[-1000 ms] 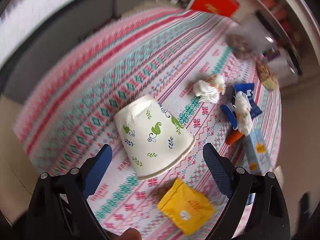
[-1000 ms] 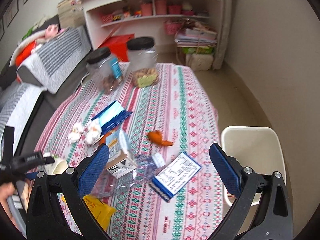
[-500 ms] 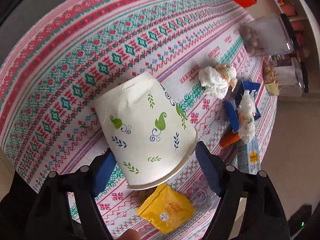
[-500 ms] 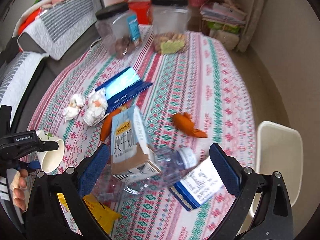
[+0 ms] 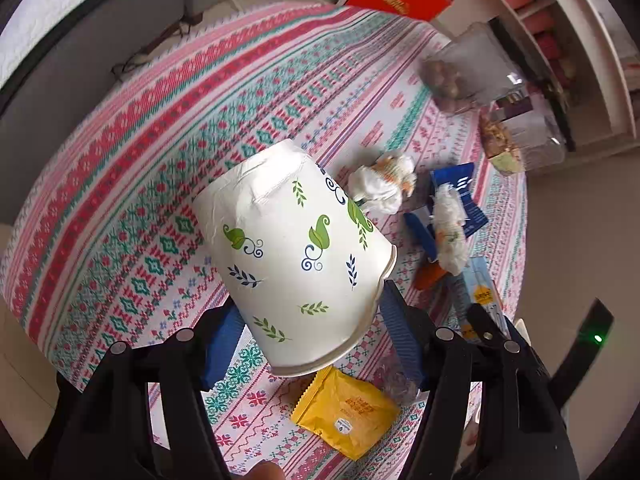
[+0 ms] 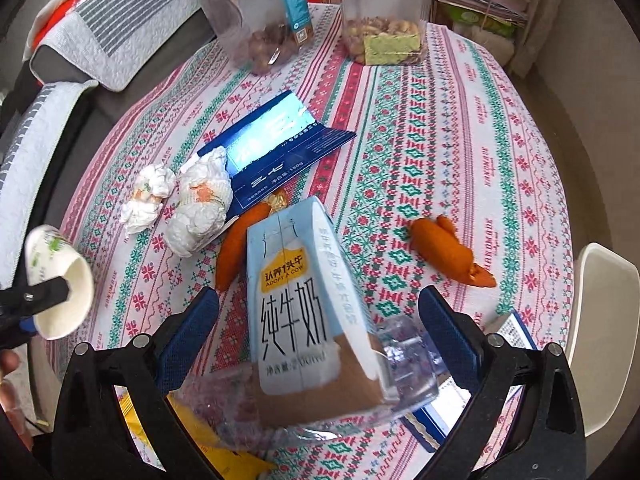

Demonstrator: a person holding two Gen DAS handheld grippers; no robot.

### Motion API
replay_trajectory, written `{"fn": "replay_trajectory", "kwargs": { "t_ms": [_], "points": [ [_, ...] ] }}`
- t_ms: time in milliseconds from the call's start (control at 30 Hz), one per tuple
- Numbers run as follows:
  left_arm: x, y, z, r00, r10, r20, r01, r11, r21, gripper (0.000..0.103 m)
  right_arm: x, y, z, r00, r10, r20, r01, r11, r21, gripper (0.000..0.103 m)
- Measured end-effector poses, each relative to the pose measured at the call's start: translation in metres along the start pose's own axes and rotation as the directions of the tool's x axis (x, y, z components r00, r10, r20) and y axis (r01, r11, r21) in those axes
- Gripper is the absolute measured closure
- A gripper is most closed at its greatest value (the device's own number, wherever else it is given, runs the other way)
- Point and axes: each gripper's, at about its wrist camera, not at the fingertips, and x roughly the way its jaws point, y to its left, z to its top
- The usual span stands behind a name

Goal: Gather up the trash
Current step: 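Grasp the white paper cup with the left gripper while the right gripper grasps the milk carton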

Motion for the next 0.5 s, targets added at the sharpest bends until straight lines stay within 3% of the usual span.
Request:
{"fn": "replay_trajectory", "kwargs": {
  "t_ms": [100, 167, 367, 500],
  "points": [
    [-0.008, -0.003, 0.002, 1.0, -0.001, 0.026, 0.001, 1.0, 0.023, 0.038, 0.006, 0.004, -0.001, 1.0, -0.013, -0.018, 0.012, 1.0, -0.027, 0.016],
    [-0.015, -0.004, 0.002, 0.999, 0.003, 0.05, -0.005, 0.999, 0.041, 0.038, 0.011, 0.009, -0.002, 0.999, -0.024, -0.042, 0.021, 0.998, -0.058, 0.045],
    [-0.04, -0.008, 0.004, 0.989, -0.022, 0.148, 0.007, 0.995, 0.1, 0.038, 0.001, 0.011, -0.006, 1.0, 0.004, -0.011, -0.004, 0.999, -0.041, 0.048],
    [-0.054, -0.012, 0.004, 0.976, -0.043, 0.213, 0.012, 0.99, 0.142, 0.038, -0.029, 0.012, -0.003, 0.994, 0.074, 0.084, -0.072, 0.997, -0.024, 0.048]
  ]
}}
